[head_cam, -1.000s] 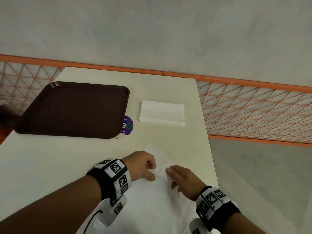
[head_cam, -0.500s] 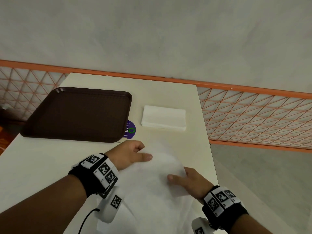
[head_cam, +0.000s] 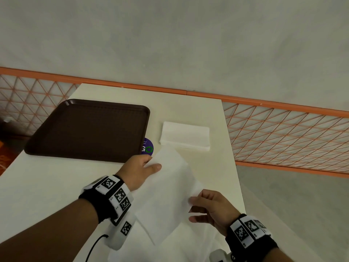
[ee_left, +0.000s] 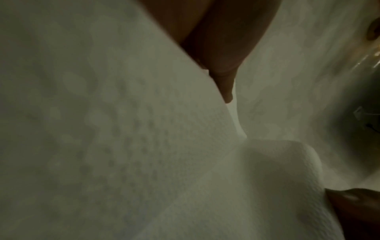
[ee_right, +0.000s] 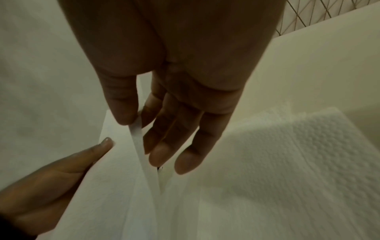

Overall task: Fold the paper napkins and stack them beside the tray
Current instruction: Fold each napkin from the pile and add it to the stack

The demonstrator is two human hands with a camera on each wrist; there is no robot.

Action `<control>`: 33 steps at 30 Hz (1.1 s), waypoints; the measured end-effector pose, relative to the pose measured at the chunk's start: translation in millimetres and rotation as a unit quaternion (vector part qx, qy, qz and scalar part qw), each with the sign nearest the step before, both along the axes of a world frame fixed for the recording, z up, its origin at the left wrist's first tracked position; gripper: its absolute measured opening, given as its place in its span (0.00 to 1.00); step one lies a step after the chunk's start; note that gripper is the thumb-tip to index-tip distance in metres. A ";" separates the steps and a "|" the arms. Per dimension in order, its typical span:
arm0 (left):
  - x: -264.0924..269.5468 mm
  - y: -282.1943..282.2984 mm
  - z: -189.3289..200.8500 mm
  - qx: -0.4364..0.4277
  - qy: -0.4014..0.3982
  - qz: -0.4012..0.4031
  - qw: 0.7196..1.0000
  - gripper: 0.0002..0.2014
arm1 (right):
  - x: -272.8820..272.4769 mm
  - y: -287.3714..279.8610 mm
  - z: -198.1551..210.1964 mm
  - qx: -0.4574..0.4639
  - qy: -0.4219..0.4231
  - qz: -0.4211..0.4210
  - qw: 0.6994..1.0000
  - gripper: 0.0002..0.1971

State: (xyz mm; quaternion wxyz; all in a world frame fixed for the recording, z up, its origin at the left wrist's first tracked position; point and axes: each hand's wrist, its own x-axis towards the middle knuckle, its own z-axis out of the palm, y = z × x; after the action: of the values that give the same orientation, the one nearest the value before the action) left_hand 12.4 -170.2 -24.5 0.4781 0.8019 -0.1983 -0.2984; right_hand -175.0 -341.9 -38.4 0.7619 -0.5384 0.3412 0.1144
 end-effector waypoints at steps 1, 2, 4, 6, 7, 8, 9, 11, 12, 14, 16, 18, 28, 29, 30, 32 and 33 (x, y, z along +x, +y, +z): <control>0.5 -1.9 2.5 0.002 -0.015 -0.010 1.000 0.03 | 0.4 0.5 1.4 -0.001 0.002 0.005 1.000 0.11; 2.1 -4.0 3.3 0.006 -0.027 -0.015 0.999 0.03 | 0.8 0.5 1.7 0.000 0.001 0.003 1.000 0.12; 7.0 -5.8 0.3 0.025 -0.043 -0.023 0.998 0.06 | 0.7 -0.7 1.5 0.012 -0.003 -0.015 1.000 0.15; 11.6 -7.9 -3.1 0.055 -0.063 -0.031 0.996 0.16 | 0.0 -2.0 0.6 0.032 -0.006 -0.039 0.999 0.14; 13.7 -8.4 -4.4 0.069 -0.074 -0.035 0.994 0.19 | -0.4 -2.6 0.2 0.044 -0.003 -0.055 0.998 0.11; 14.4 -9.2 -3.7 0.078 -0.085 -0.037 0.993 0.19 | -0.9 -3.9 -1.2 0.058 -0.003 -0.071 0.996 0.09; 15.4 -9.9 -3.1 0.085 -0.093 -0.038 0.991 0.19 | -1.4 -4.9 -1.5 0.067 -0.001 -0.086 0.994 0.07; 19.1 -10.9 -0.3 0.092 -0.109 -0.038 0.989 0.20 | -2.4 -8.2 -2.1 0.074 -0.004 -0.099 0.992 0.04; 19.3 -11.2 4.2 0.096 -0.113 -0.047 0.988 0.19 | -2.7 -11.0 -1.6 0.065 -0.004 -0.094 0.993 0.04; 20.9 -11.8 10.3 0.083 -0.118 -0.076 0.987 0.16 | -1.0 -17.9 2.3 0.033 -0.013 -0.072 0.997 0.08; 16.7 -14.3 22.3 0.067 -0.109 -0.105 0.986 0.13 | 3.5 -26.6 5.5 -0.006 -0.024 -0.058 0.998 0.17; 13.5 -17.8 31.6 0.050 -0.104 -0.134 0.984 0.08 | 12.1 -34.8 10.9 -0.051 -0.033 -0.031 0.998 0.20; -6.4 -25.9 57.5 -0.001 -0.079 -0.240 0.968 0.16 | 52.5 -39.3 24.3 -0.194 -0.107 0.053 0.974 0.11; -6.7 -24.4 58.2 -0.027 -0.013 -0.204 0.978 0.20 | 53.6 -40.7 24.8 -0.189 -0.121 0.044 0.974 0.15; -4.6 -22.3 57.5 -0.051 0.037 -0.142 0.988 0.23 | 54.5 -42.7 26.3 -0.179 -0.136 0.039 0.974 0.17; 8.9 -17.0 41.6 -0.034 0.032 -0.010 0.999 0.24 | 56.1 -47.0 32.0 -0.177 -0.162 0.050 0.969 0.19; 16.5 -13.6 29.9 0.018 -0.008 0.023 1.000 0.24 | 56.6 -48.8 35.1 -0.184 -0.172 0.063 0.966 0.22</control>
State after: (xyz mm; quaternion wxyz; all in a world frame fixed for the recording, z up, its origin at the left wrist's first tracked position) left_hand 28.9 -183.8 5.4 0.4690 0.8170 -0.1779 -0.2845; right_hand -118.4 -390.7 -3.3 0.6883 -0.7012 0.1858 0.0029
